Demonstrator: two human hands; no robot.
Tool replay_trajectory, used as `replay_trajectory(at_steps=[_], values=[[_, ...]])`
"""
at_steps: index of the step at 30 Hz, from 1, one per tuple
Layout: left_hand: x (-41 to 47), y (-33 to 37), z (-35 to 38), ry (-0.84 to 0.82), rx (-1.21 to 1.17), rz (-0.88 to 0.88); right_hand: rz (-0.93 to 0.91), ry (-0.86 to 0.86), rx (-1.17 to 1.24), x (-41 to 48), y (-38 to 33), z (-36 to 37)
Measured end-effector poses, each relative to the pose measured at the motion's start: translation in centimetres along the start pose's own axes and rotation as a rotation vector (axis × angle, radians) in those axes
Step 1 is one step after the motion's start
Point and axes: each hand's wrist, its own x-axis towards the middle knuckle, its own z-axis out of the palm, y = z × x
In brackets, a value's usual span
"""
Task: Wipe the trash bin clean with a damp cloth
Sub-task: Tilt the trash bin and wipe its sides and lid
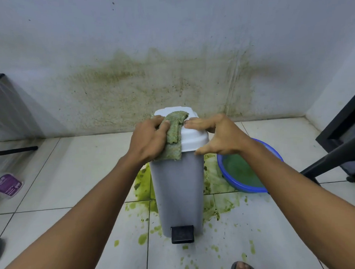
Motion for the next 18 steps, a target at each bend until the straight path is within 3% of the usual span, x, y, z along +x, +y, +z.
replay_trajectory(at_steps=[4,7,14,18], values=[[1.2,-0.6,0.3,0.104,-0.040,0.022,0.073,0.002,0.059,2.0,1.0,-0.9],[1.7,-1.0,1.0,0.203,-0.054,0.139,0.104,0.053,0.081,3.7,2.1,-1.5],[0.3,-4.9,6.5,0.424,0.094,0.382,0.136,0.087,0.150,6.9,4.1,-1.7],[-0.2,-7.0,8.0,0.463,0.151,0.461,0.158,0.146,0.204,8.2,4.6,-1.5]])
